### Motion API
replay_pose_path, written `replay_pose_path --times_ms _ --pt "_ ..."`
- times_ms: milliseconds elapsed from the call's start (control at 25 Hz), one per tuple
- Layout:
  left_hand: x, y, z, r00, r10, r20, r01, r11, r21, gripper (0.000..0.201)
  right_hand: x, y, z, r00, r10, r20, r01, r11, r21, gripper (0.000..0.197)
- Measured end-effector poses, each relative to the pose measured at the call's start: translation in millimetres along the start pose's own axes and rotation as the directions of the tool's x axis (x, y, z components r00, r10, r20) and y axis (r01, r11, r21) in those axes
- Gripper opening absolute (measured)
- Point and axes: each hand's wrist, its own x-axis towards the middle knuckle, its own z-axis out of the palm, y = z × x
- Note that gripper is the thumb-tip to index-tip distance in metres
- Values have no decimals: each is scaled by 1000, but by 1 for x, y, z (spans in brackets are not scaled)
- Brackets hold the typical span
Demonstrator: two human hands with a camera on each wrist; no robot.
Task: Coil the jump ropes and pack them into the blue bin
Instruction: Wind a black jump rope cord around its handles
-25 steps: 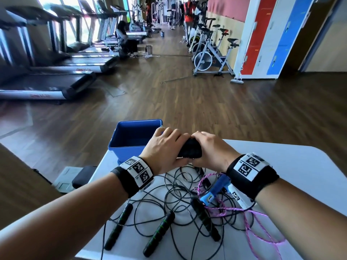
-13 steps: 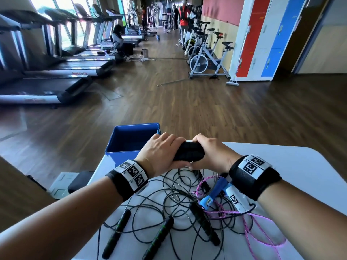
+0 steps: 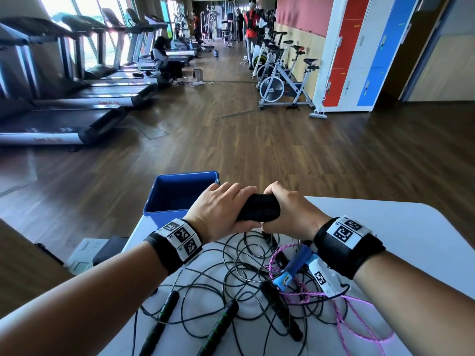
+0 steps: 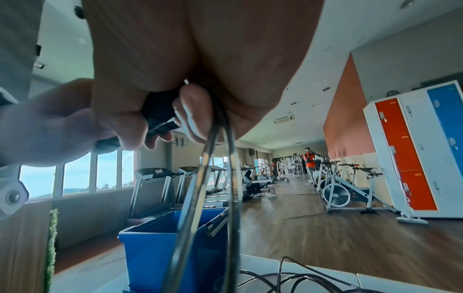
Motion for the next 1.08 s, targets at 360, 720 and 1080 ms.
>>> replay_pose_path --times_ms 360,720,1080 --pt "1 0 -2 998 32 -52 -36 997 -72 67 0 -2 -7 1000 -12 29 11 1000 16 46" --pt "0 -8 5 990 81 -112 -82 997 -2 66 -2 3 -12 999 3 49 -11 985 172 61" --pt "-10 -32 0 998 -43 -47 44 999 16 66 -3 62 -48 979 163 122 -191 943 274 12"
